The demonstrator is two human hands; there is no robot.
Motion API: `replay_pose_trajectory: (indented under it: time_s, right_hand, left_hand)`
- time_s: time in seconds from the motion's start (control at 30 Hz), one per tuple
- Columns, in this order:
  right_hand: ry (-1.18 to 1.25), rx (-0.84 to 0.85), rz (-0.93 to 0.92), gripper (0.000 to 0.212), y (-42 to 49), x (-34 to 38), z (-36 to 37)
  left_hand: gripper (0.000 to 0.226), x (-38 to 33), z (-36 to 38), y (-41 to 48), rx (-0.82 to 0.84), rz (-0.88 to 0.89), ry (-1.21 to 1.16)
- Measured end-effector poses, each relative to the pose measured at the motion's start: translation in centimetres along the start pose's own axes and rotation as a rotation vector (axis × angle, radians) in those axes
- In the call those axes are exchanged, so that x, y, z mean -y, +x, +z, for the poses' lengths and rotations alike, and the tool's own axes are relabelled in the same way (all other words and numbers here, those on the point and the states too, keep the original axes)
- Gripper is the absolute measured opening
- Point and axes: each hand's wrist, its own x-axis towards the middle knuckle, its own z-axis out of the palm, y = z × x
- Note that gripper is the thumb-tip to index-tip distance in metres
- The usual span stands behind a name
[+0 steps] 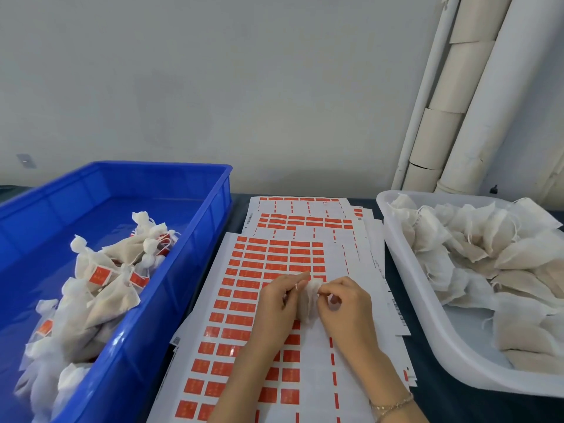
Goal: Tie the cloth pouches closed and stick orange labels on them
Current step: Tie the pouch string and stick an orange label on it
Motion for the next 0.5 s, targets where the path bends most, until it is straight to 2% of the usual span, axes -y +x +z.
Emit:
replay_pose_trajectory:
  time_s: [0.07,0.2,0.5]
  right_hand:
    - [-0.008,0.005,0.006,0.008,0.0,0.0,0.0]
    - [0.031,0.024,0.012,0.01,0.3,0.1,0.2]
    - [0.193,0.034,-0.07,0.015,0.3,0.4,-0.3]
  left_hand:
    - [0.025,0.0,-0.1,0.0,-0.02,0.005,0.016]
    - [0.018,-0.3,-0.5,0.1,-0.098,-0.109,-0.156]
    - [0.02,-1.0,-0.6,0.0,-0.075,-0.113,-0.294]
